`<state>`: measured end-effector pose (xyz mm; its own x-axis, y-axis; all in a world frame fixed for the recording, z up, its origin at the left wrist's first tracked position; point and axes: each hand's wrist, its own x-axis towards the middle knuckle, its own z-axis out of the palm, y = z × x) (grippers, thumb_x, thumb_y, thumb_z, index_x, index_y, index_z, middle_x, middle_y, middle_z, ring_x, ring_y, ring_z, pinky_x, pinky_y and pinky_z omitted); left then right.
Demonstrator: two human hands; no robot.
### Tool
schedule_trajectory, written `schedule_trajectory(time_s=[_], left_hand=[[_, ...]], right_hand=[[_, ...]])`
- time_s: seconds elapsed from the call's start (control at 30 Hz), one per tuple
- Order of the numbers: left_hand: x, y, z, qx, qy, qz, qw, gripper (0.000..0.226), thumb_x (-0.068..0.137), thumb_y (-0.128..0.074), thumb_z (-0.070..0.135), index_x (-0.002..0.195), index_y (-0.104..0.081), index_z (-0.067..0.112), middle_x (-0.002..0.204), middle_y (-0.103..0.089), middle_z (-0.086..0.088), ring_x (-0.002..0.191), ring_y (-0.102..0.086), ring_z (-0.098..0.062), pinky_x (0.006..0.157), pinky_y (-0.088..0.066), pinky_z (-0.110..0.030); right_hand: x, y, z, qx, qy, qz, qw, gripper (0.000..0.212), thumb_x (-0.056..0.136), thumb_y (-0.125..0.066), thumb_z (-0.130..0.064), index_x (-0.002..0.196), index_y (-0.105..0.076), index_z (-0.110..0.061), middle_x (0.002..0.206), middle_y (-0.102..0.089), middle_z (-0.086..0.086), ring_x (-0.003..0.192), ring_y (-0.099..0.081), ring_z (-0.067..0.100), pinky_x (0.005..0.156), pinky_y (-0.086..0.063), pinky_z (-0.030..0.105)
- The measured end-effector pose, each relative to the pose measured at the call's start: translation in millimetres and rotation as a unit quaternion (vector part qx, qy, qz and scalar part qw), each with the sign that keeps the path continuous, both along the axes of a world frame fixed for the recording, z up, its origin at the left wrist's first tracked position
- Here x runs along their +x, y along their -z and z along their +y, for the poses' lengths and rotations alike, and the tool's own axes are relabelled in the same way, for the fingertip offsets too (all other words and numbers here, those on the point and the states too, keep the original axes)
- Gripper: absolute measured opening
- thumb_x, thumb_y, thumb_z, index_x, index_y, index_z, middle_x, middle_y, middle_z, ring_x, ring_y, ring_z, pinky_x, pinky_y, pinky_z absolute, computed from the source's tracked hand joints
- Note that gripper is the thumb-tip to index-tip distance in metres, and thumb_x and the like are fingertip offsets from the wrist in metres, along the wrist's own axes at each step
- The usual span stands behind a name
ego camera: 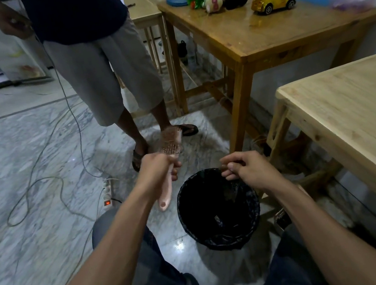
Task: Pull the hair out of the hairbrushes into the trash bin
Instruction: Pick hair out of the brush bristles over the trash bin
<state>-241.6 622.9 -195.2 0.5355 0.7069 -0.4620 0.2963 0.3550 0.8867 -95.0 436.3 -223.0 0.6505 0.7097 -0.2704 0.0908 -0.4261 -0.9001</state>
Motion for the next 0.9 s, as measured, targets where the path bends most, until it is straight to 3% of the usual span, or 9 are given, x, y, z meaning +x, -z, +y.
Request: schedule_trajectory(time_s=[0.13,0.27,0.37,0.43,0.57,0.63,0.7,0.83,0.9], left_hand=[[1,1,-14,0.044,0.057,0.021,0.997,0.008,0.081,-0.063,-0.004,0.088,-0.062,-0.007,0.082,-0.060,-0.028,0.059,-0.052,-0.027,0.054,-0.044,-0.037],[1,9,-18,0.064,0.119,0.053,0.989,0.037,0.080,-0.067,0.000,0.116,-0.060,-0.002,0.092,-0.073,-0.023,0.062,-0.062,-0.023,0.057,-0.052,-0.034],[2,11,-23,0.084,0.152,0.074,0.982,0.027,0.090,-0.065,-0.002,0.115,-0.058,0.006,0.108,-0.072,-0.027,0.069,-0.064,-0.024,0.061,-0.058,-0.036],[2,13,-26,0.111,0.179,0.093,0.973,0.026,0.093,-0.061,-0.002,0.118,-0.059,0.004,0.108,-0.070,-0.029,0.072,-0.063,-0.025,0.065,-0.057,-0.038],[4,17,-32,0.163,0.202,0.113,0.959,0.017,0.094,-0.058,0.003,0.110,-0.061,0.009,0.088,-0.065,-0.016,0.067,-0.057,-0.021,0.058,-0.047,-0.034],[8,15,-37,0.177,0.200,0.106,0.958,0.009,0.094,-0.059,0.016,0.103,-0.062,0.015,0.083,-0.065,-0.007,0.059,-0.054,-0.013,0.050,-0.041,-0.026],[10,14,-40,0.193,0.196,0.116,0.954,0.020,0.090,-0.064,0.033,0.103,-0.064,0.018,0.078,-0.067,-0.001,0.052,-0.054,-0.008,0.045,-0.038,-0.019],[9,16,-42,0.227,0.212,0.108,0.944,0.042,0.083,-0.073,0.056,0.104,-0.067,0.020,0.084,-0.073,-0.003,0.071,-0.070,-0.018,0.057,-0.047,-0.027],[8,17,-40,0.267,0.232,0.118,0.928,0.037,0.088,-0.069,0.054,0.101,-0.068,0.020,0.079,-0.072,-0.002,0.073,-0.070,-0.020,0.062,-0.047,-0.030]], right_hand=[[3,-3,5,-0.042,-0.004,-0.023,0.999,0.033,0.103,-0.053,-0.002,0.131,-0.065,-0.013,0.125,-0.068,0.006,0.099,-0.074,0.015,0.089,-0.063,0.037],[4,-13,2,-0.108,-0.056,-0.137,0.983,0.058,0.097,-0.048,0.001,0.146,-0.055,-0.027,0.136,-0.058,-0.012,0.099,-0.071,0.012,0.080,-0.063,0.033],[5,-15,2,-0.108,-0.046,-0.172,0.978,0.050,0.099,-0.049,-0.004,0.141,-0.062,-0.027,0.134,-0.067,-0.012,0.122,-0.063,0.013,0.098,-0.053,0.026],[5,-17,1,-0.097,-0.024,-0.161,0.982,0.041,0.101,-0.053,-0.012,0.138,-0.065,-0.027,0.128,-0.072,-0.009,0.127,-0.061,0.013,0.105,-0.048,0.028],[2,-25,2,-0.040,0.006,-0.169,0.985,0.032,0.101,-0.063,-0.025,0.132,-0.070,-0.025,0.128,-0.071,-0.007,0.116,-0.060,0.007,0.106,-0.049,0.031],[-2,-30,5,-0.003,0.008,-0.174,0.985,0.032,0.098,-0.067,-0.028,0.129,-0.071,-0.026,0.123,-0.073,-0.008,0.112,-0.061,0.005,0.104,-0.051,0.031],[-4,-32,9,0.020,0.001,-0.186,0.982,0.034,0.095,-0.072,-0.031,0.128,-0.071,-0.027,0.115,-0.073,-0.009,0.109,-0.064,0.006,0.101,-0.051,0.029],[-7,-34,15,0.011,-0.015,-0.223,0.975,0.034,0.088,-0.079,-0.033,0.121,-0.076,-0.028,0.103,-0.070,-0.008,0.097,-0.064,0.007,0.082,-0.047,0.014],[-8,-32,16,0.020,0.019,-0.234,0.972,0.021,0.090,-0.077,-0.030,0.110,-0.080,-0.024,0.096,-0.074,-0.008,0.093,-0.066,0.006,0.081,-0.048,0.017]])
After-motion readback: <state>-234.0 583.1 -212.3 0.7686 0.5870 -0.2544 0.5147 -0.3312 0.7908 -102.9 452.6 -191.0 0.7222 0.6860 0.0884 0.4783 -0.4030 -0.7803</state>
